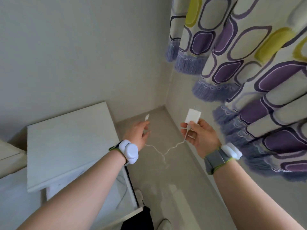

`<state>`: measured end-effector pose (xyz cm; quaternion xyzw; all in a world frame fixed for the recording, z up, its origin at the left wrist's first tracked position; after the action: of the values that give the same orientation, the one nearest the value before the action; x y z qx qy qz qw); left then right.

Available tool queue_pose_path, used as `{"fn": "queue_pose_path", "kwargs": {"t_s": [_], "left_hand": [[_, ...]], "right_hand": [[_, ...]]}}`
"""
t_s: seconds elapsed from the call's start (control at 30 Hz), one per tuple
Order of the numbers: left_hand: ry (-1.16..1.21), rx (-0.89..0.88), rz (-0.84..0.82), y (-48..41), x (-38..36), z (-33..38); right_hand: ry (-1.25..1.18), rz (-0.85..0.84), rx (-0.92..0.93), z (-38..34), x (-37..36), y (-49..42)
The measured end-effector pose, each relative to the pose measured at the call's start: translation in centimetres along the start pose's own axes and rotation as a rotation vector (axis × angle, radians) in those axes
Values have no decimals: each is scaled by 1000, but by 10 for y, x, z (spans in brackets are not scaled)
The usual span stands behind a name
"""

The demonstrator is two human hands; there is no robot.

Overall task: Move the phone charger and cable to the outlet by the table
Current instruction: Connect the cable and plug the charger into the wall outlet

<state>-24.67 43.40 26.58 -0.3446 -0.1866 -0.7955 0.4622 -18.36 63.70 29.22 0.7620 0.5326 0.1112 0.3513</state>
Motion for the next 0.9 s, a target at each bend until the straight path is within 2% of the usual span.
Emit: {"fn": "queue_pose_path", "kwargs": {"t_s": [0.1,0.27,0.43,0.5,0.7,0.9], "left_hand": [[76,97,-74,-26,-46,-51],[243,162,-77,-42,-99,-73],[274,244,-113,-59,-173,-114],[273,259,-185,-67,-215,-134],[251,214,-357,-86,-286,-148],[251,198,-436,-112,-371,-164]], "right_hand": [[-125,7,-85,23,5,-55],[-151,34,-197,65,16,-104],[-246,53,-337,121,48,-168],[-269,65,-380,143,67,-200],[-337,12,-403,170,96,-253],[-424,150,-481,217,168,-322]]}}
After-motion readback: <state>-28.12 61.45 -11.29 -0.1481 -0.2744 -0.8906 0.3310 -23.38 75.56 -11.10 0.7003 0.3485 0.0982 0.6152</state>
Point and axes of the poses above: each hand's wrist, its own y-axis away from the middle knuckle, its own x-axis out of the back of the hand, z = x × y, the point moved 8 cm from there along -y, towards the middle knuckle, and after that the axes turned 14 degrees about -x, right-handed, at the moved point
